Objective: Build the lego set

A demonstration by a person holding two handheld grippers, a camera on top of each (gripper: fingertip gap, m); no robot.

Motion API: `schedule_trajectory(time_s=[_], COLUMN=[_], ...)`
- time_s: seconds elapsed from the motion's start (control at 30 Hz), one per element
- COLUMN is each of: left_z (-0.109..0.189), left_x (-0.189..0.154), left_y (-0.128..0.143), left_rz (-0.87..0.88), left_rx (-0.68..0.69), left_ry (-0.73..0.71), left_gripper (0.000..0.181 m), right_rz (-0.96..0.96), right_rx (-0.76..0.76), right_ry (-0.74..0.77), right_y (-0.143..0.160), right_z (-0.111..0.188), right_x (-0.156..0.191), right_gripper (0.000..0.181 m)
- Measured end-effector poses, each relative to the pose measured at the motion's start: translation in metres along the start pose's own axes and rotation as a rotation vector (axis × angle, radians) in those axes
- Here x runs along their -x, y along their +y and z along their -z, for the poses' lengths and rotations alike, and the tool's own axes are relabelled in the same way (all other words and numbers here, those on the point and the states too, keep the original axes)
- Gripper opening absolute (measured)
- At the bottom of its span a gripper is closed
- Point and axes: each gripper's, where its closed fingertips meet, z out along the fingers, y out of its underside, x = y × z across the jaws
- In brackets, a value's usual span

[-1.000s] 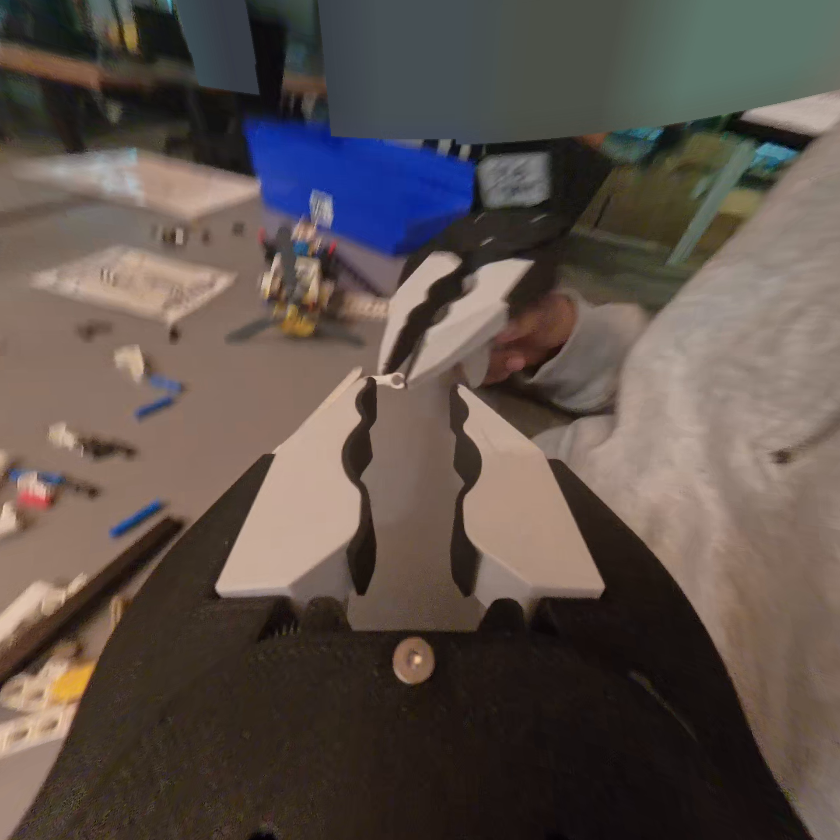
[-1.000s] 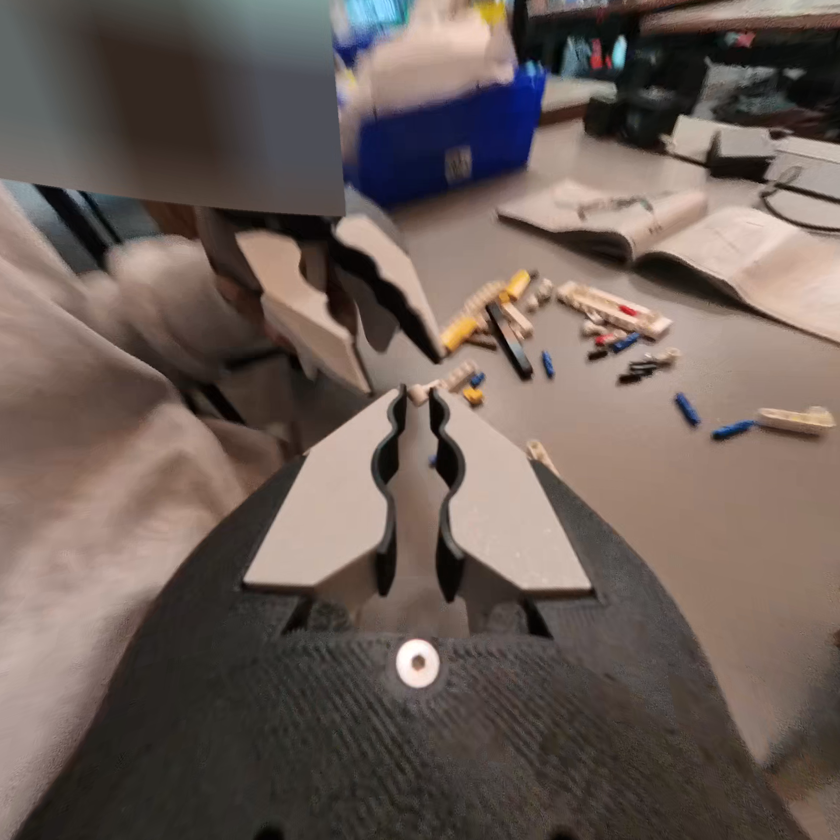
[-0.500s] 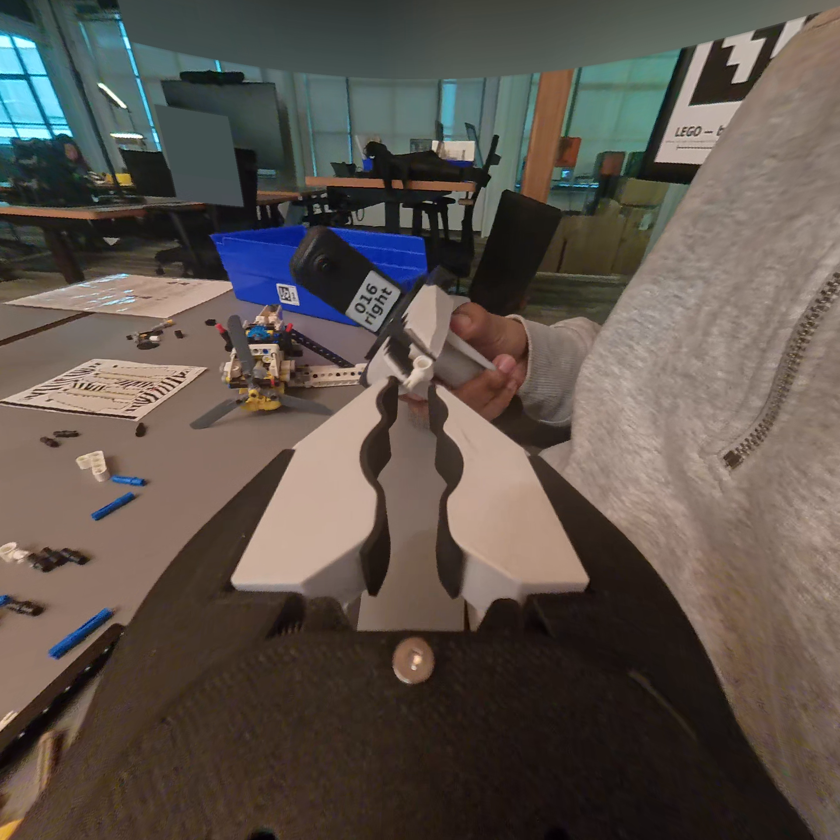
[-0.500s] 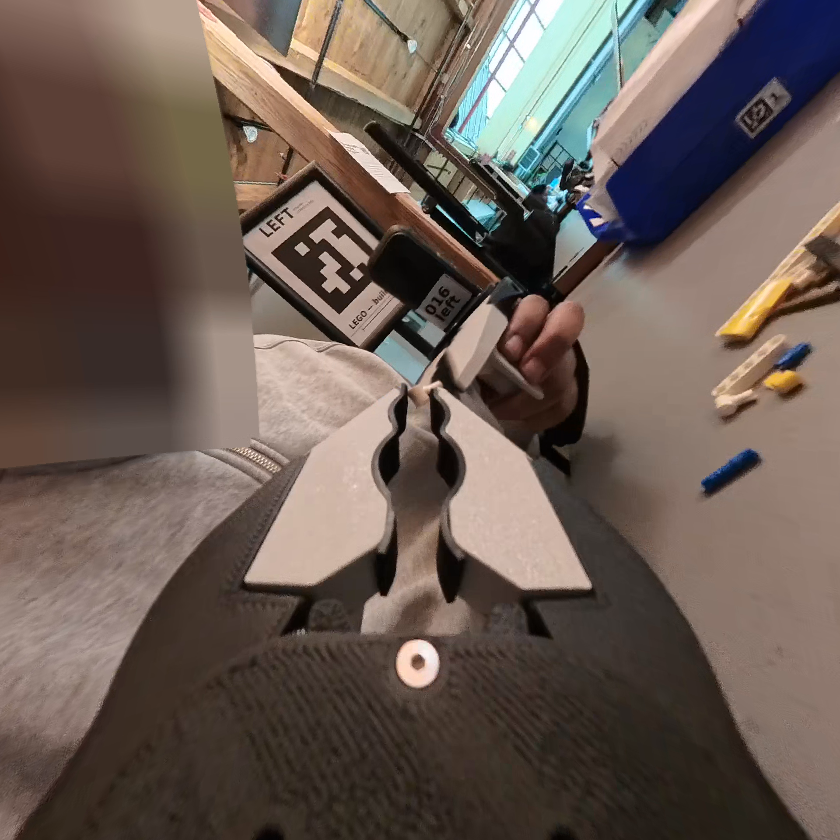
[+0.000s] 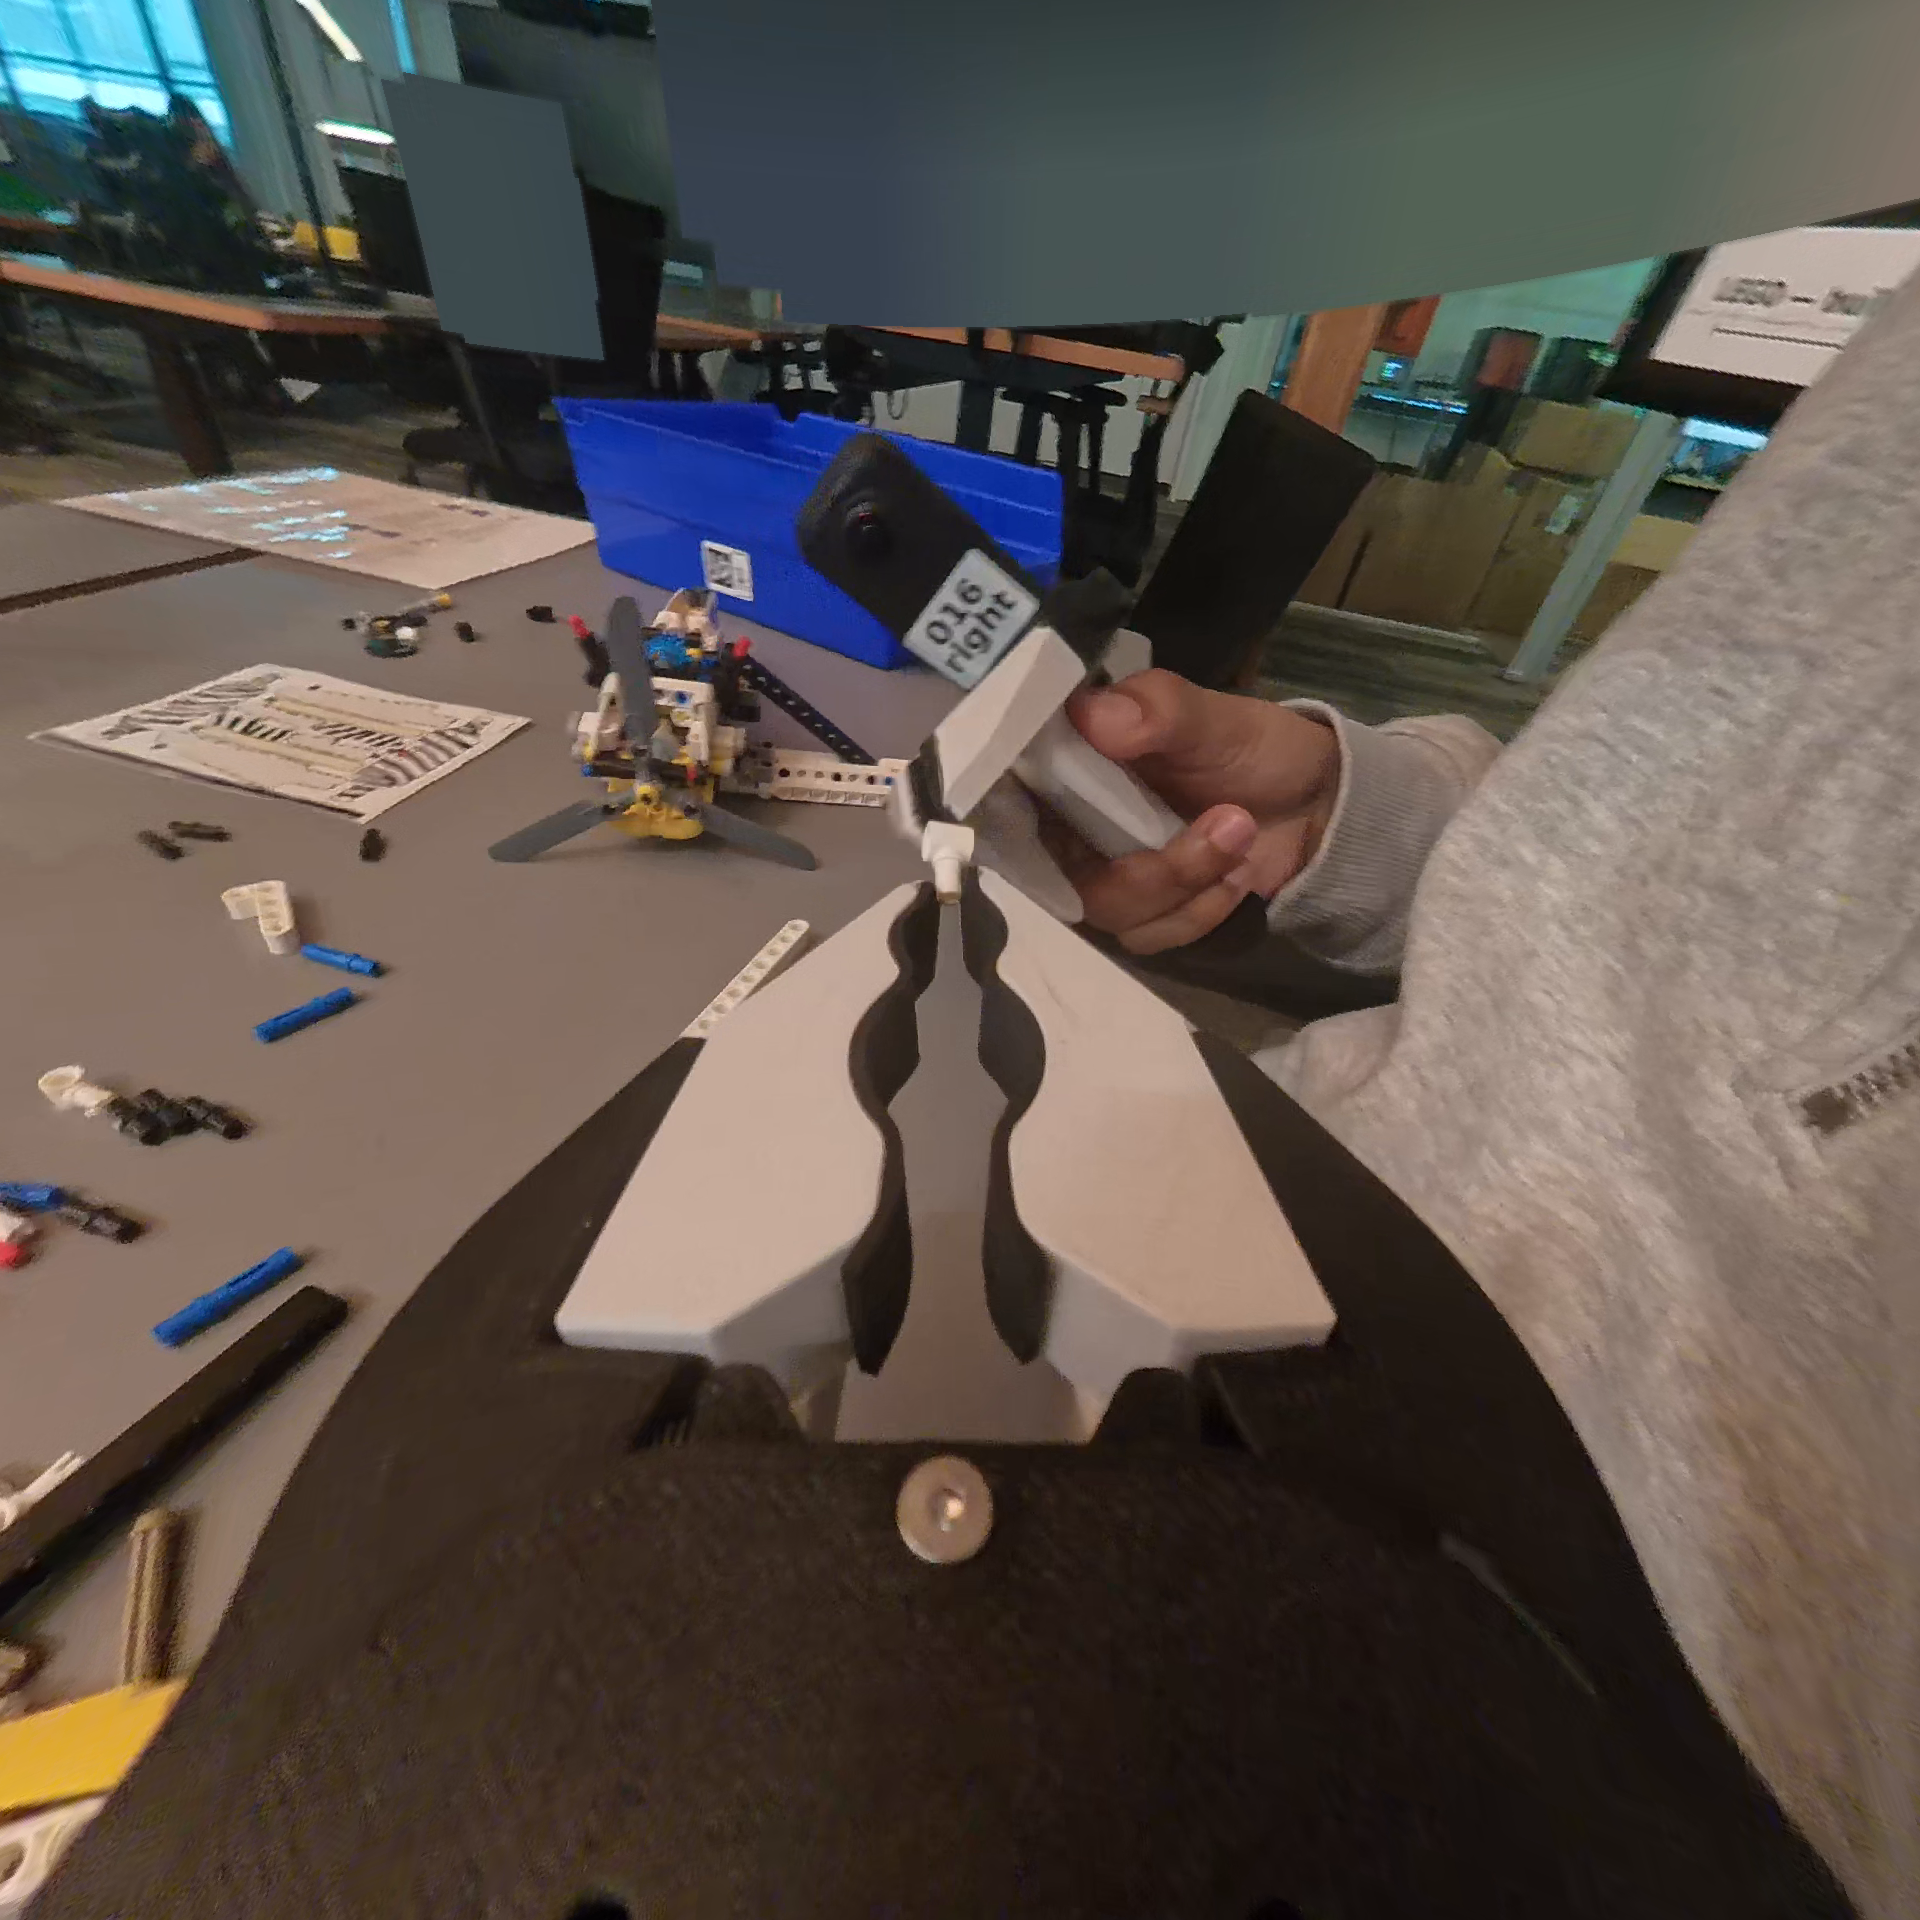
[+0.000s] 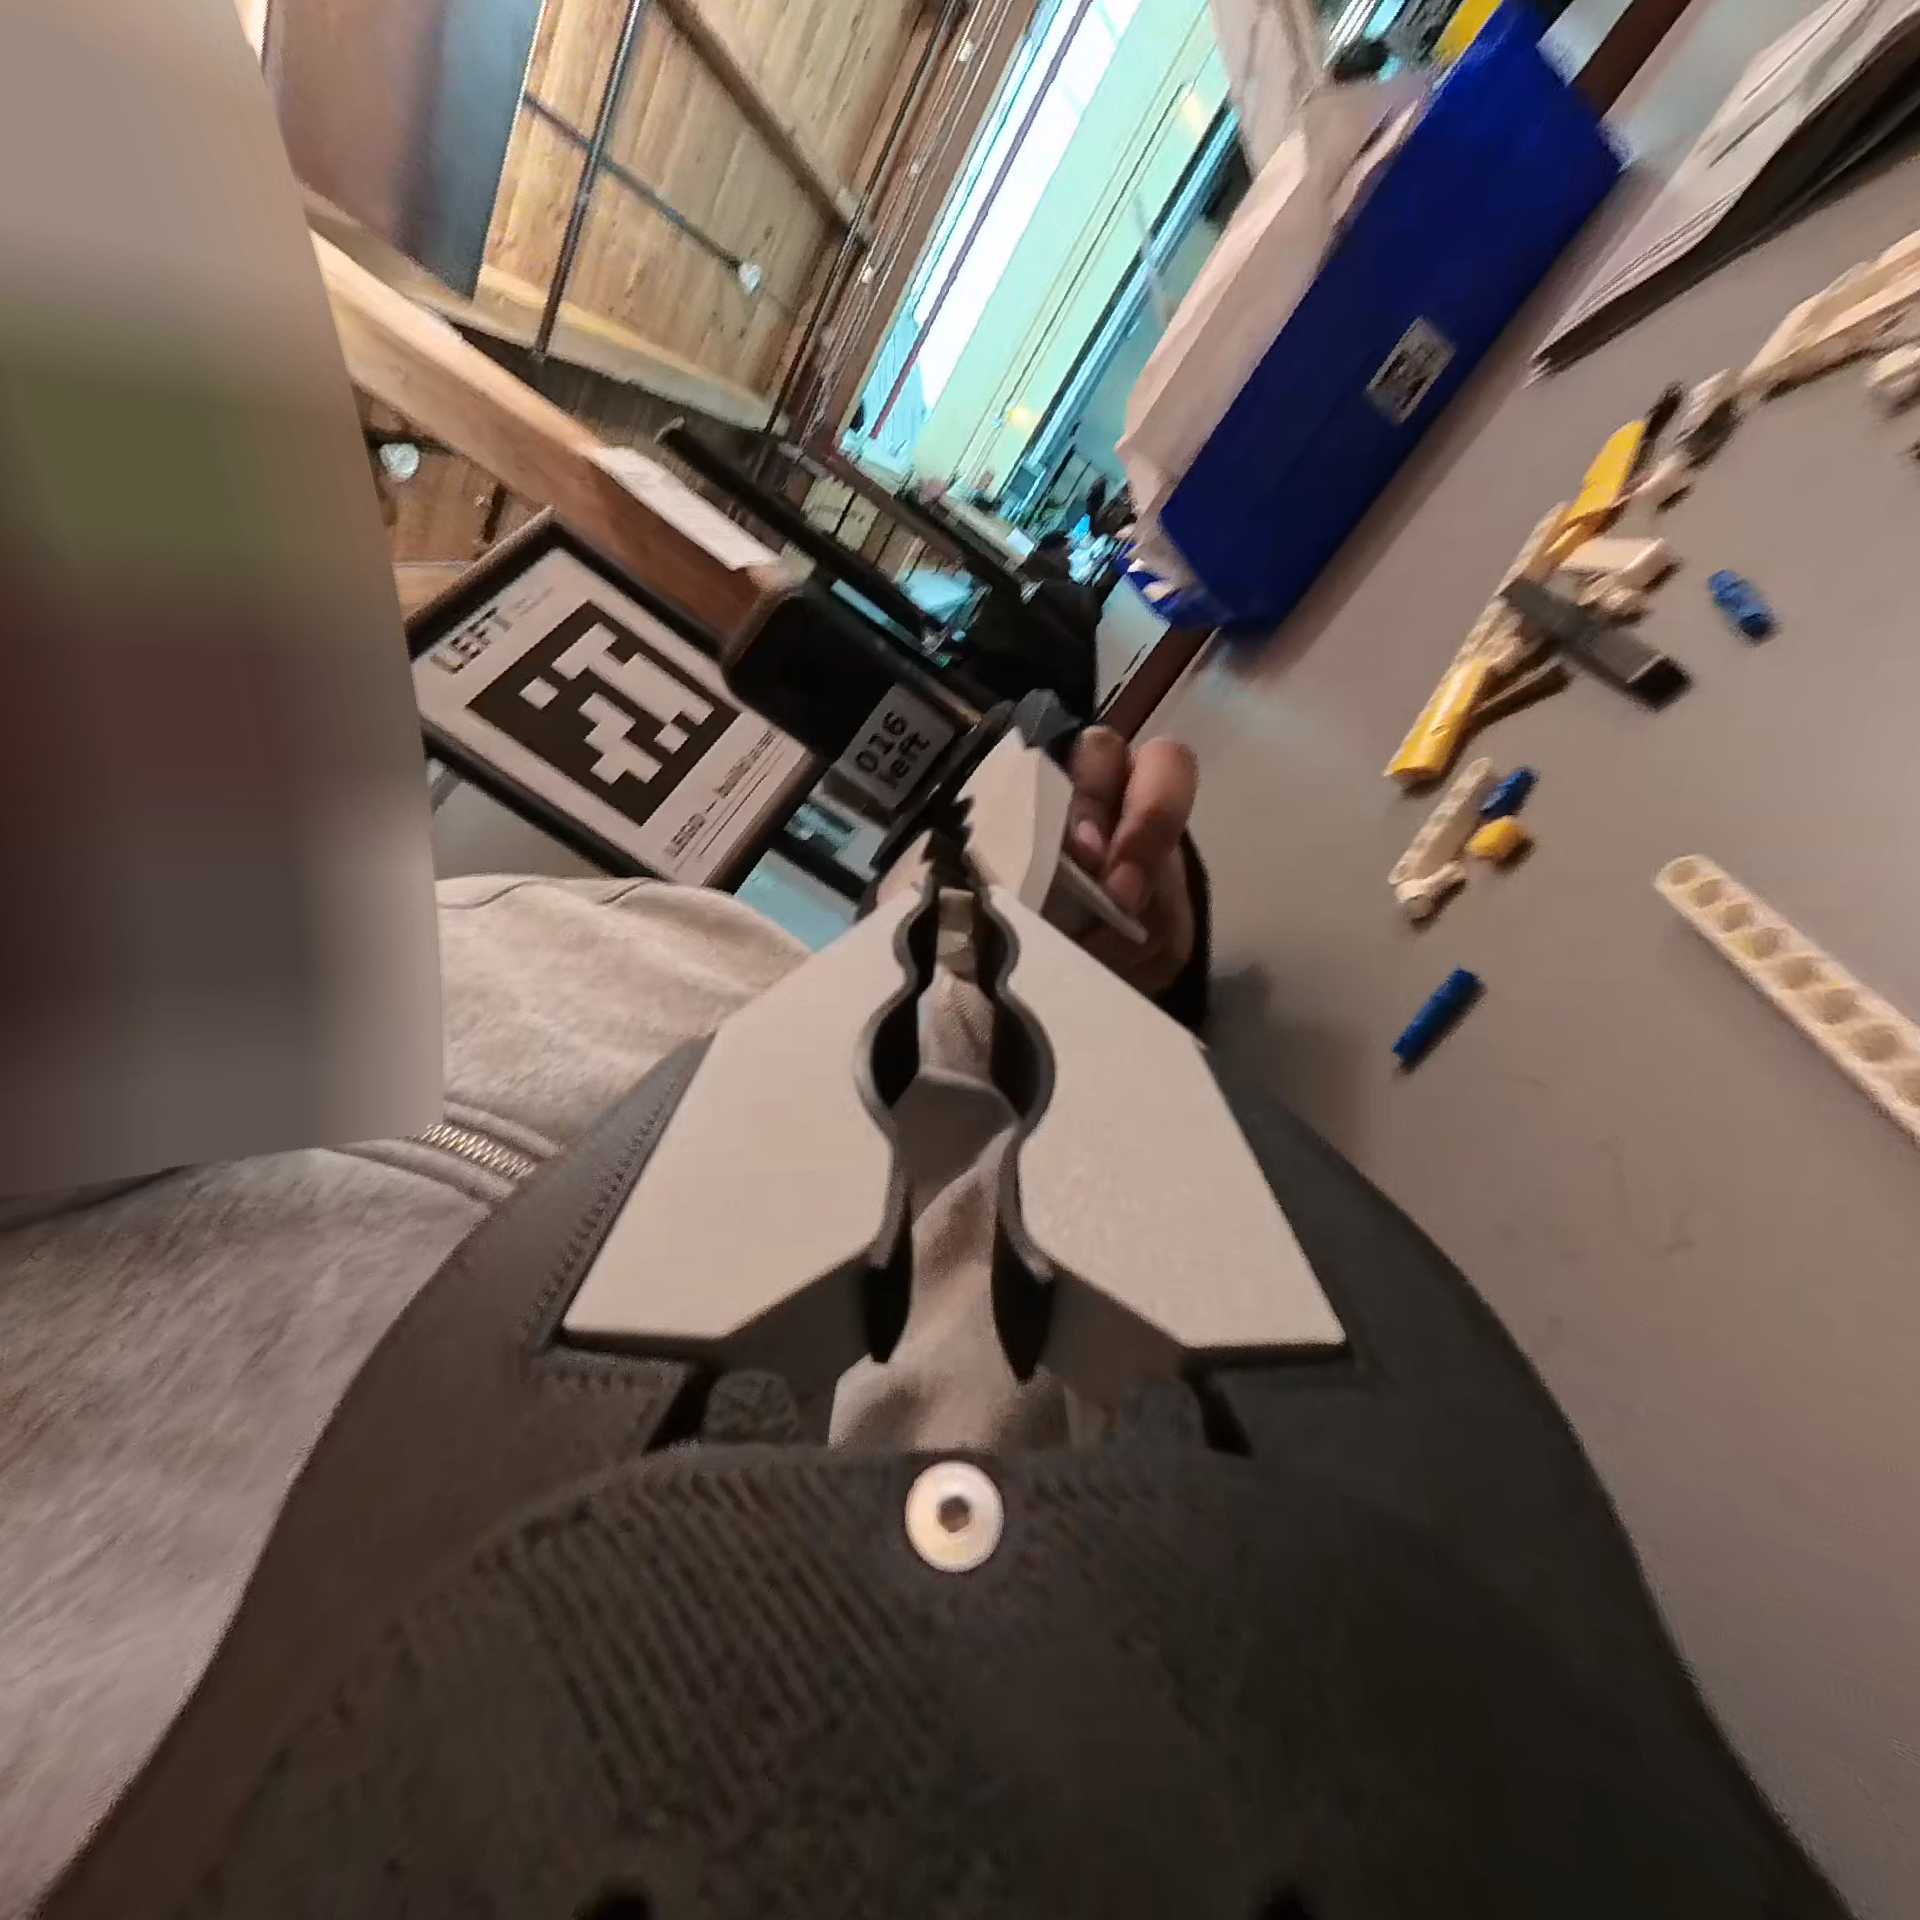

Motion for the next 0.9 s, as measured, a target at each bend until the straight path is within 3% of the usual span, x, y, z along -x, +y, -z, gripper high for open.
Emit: schedule_trajectory(time_s=[0.17,0.33,0.43,0.9], left_z=[0.002,-0.001,-0.004,-0.006], left_x=[0.010,0.001,-0.003,-0.001], left_y=[0.001,0.006,0.009,0.021], left_rz=[0.033,-0.004,-0.046,-0.096], left_rx=[0.009,0.044,0.074,0.164], left_ry=[-0.041,-0.006,-0.011,-0.041], left_gripper=[0.001,0.001,0.001,0.001], right_rz=[0.129,0.293,0.275,0.238], right_rx=[-0.008,0.091,0.170,0.192], right_ry=[0.070,0.190,0.200,0.206], right_y=[-0.003,0.002,0.011,0.013], right_z=[0.007,0.010,0.007,0.006], right_x=[-0.003,-0.008,-0.009,-0.012], right_gripper=[0.000,0.012,0.013,0.010])
